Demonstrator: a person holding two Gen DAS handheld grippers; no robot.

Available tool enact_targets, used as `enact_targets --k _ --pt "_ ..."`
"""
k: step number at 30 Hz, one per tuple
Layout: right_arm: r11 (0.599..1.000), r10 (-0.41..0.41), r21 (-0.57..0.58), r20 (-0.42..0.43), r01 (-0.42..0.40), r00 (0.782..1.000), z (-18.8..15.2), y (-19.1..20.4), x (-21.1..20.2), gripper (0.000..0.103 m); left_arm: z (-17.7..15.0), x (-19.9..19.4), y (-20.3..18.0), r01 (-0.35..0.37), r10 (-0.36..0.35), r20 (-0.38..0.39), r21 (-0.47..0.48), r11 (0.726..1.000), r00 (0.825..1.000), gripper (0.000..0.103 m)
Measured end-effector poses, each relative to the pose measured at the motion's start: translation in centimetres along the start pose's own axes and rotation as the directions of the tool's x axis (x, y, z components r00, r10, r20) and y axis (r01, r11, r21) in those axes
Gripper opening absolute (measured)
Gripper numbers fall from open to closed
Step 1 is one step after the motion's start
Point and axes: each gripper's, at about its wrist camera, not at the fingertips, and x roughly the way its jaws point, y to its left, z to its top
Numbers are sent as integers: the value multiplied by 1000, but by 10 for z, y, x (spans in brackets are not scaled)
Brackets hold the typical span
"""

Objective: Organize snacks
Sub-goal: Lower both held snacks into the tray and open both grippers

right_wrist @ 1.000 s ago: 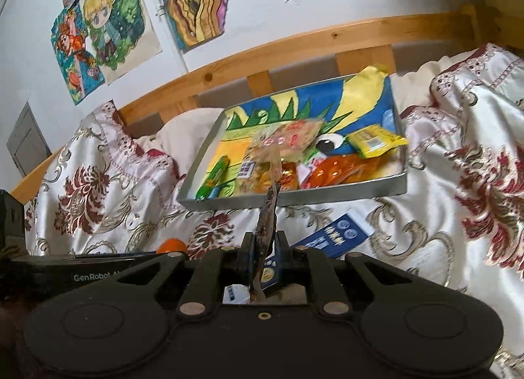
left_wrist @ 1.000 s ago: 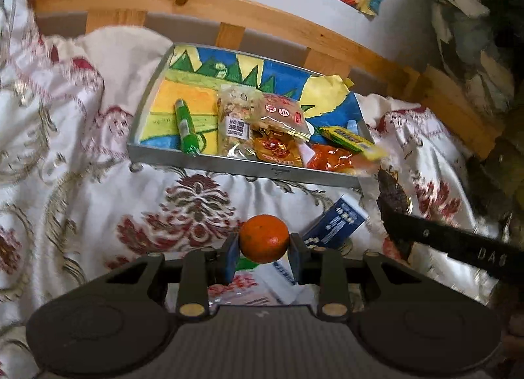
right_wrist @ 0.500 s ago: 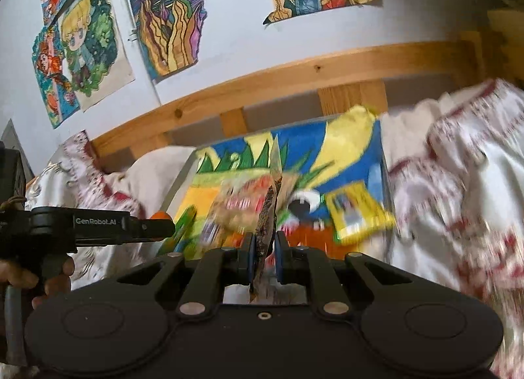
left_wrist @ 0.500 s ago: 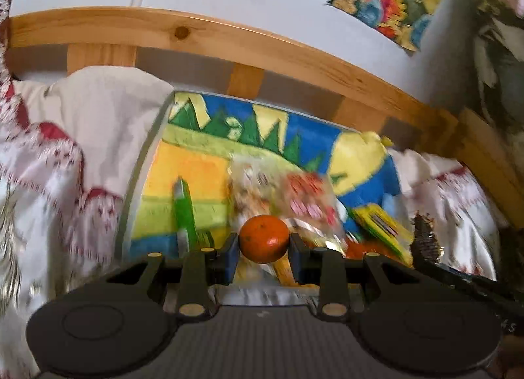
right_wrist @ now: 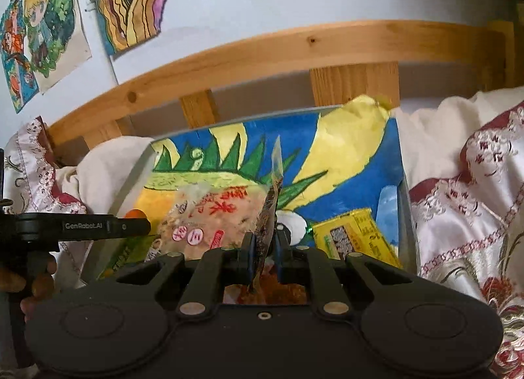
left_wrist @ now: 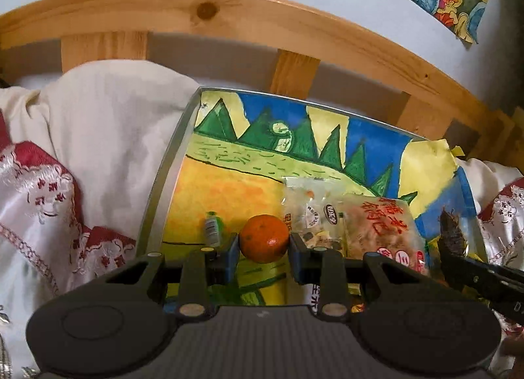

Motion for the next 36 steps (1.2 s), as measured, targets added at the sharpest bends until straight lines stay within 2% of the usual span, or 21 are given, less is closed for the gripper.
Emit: enact_targets --k 7,13,15,16,18,20,22,27,29,36 --pt "1000 -18 -18 -9 18 1000 -3 6 4 15 -6 6 1 -5 5 -5 0 1000 1000 35" --pt "998 -55 -44 -7 55 998 -2 9 8 22 -6 3 -3 -13 13 0 -1 1000 1000 36" --pt "997 -62 -51 1 62 998 -2 10 7 24 -5 -1 -4 -15 15 13 2 1000 1000 45" --pt "996 -66 -55 6 66 998 -1 10 6 29 -4 -3 -6 -19 19 21 2 1000 1000 49" --pt "996 -71 -58 20 72 997 0 9 2 34 -3 -11 -8 -16 16 43 -3 1000 999 74" --pt "995 -70 -62 39 72 997 1 10 -5 41 -3 -20 -11 -21 22 81 -10 1000 996 82" --pt "995 -68 -75 62 73 996 1 13 -14 49 -4 -31 -15 -15 15 106 -1 1000 994 84" --pt "993 -42 -108 121 55 992 -1 22 -40 65 -8 -60 -23 -23 22 167 6 1000 986 99" --pt "992 -28 -116 147 46 989 -2 26 -53 75 -11 -74 -25 -24 23 193 7 1000 981 100" --pt "990 19 -141 223 13 975 -8 38 -102 88 -30 -121 -25 -14 22 281 -33 999 959 102"
